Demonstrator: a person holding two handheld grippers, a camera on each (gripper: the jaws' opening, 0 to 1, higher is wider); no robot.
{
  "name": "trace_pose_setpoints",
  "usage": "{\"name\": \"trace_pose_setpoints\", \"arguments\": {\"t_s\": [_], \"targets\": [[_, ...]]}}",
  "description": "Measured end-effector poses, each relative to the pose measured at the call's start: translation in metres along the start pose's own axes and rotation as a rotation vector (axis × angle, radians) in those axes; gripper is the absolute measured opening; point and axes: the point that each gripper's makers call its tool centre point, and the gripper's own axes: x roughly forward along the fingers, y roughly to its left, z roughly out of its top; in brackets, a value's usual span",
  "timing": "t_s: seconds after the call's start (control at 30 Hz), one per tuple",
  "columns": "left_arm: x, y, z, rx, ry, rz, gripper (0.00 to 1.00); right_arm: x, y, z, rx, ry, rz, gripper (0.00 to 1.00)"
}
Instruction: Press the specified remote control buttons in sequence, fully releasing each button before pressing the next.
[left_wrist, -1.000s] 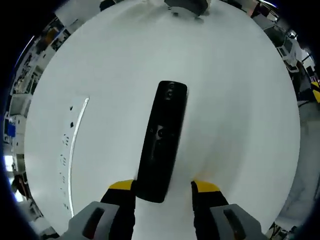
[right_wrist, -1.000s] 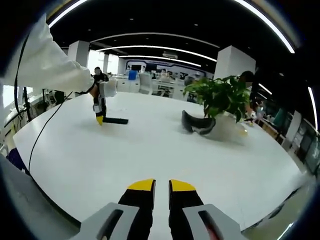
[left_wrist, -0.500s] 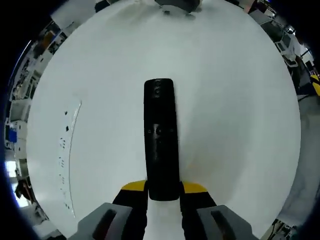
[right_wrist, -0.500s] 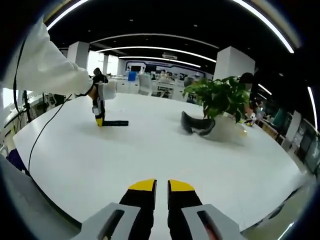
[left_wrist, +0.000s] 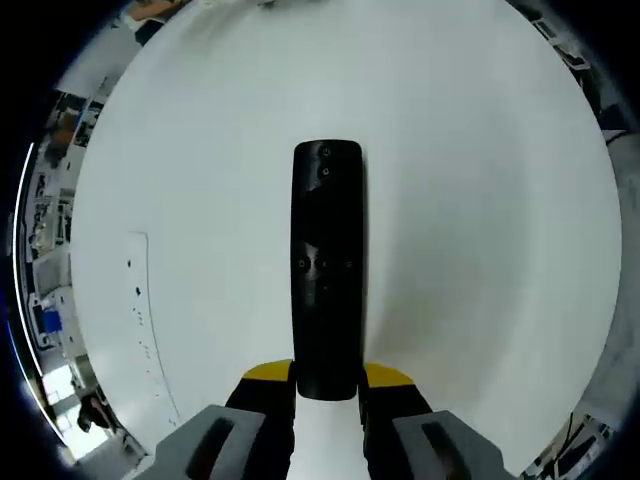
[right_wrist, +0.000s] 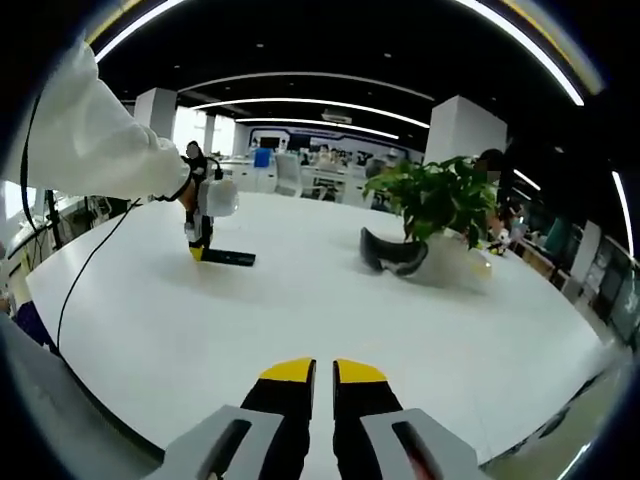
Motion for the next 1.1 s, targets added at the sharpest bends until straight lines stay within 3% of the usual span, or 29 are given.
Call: {"name": "trace_pose_setpoints", "arguments": {"t_s": [0.67,1.1], "targets": [[-0.003,-0.043,-0.014,-0.074,-0.037,-0.027,0.23,-0.002,0.000,0.005,0.012,-0.031,0.006,0.02],[-0.004,-0.069,-0.016,-0.042,-0.049,-0.013,0.23,-0.004,0.001,0.009,0.015,-0.052,0.016,0.02]]}}
